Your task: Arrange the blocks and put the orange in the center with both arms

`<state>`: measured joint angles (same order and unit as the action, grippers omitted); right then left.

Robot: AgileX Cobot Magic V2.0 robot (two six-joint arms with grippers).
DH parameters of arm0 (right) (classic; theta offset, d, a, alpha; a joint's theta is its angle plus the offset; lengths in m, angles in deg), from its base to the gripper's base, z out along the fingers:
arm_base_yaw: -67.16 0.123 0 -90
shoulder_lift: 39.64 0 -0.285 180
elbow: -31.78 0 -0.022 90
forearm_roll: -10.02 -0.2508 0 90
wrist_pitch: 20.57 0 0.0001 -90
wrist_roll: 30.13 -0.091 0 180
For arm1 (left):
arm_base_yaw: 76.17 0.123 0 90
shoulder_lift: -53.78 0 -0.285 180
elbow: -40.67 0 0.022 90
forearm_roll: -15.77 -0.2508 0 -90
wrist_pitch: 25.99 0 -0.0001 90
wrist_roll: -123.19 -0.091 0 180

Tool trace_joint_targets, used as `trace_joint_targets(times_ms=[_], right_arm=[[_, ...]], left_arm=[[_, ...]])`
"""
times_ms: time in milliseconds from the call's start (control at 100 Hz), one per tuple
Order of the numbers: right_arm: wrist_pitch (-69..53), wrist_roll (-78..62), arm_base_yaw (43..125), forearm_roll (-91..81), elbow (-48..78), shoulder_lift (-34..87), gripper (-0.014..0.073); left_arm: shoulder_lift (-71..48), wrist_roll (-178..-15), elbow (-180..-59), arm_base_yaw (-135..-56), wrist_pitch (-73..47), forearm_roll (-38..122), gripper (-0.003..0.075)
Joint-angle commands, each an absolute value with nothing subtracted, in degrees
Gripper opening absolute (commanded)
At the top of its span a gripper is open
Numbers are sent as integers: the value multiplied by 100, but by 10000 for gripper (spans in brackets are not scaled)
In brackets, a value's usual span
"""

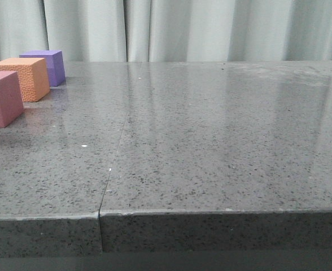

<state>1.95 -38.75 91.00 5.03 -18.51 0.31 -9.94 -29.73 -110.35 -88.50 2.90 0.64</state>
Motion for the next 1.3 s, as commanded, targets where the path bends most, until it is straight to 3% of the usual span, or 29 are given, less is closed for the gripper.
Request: trace_joint_targets(times_ms=[0, 350, 830, 1070, 1290], right_arm=[[-194, -3802, 9096, 560, -1708, 16, -69], [-187, -3802, 9096, 560, -1708, 16, -69], [-187, -3802, 9096, 560, -1708, 16, -69], [-187, -3802, 9096, 560, -1708, 16, -69], [-187, -3802, 9096, 560, -1708, 16, -69]], left_arm=[[-564, -2925, -10909, -8843, -140, 70, -20], [410, -2925, -9857, -8843, -250, 28, -20], [1714, -2999, -7865, -8843, -2158, -406, -20], [2289, -5373, -7418, -8406, -2692, 1423, -20], [3044, -5397, -6770, -7905, -3249, 1436, -20]])
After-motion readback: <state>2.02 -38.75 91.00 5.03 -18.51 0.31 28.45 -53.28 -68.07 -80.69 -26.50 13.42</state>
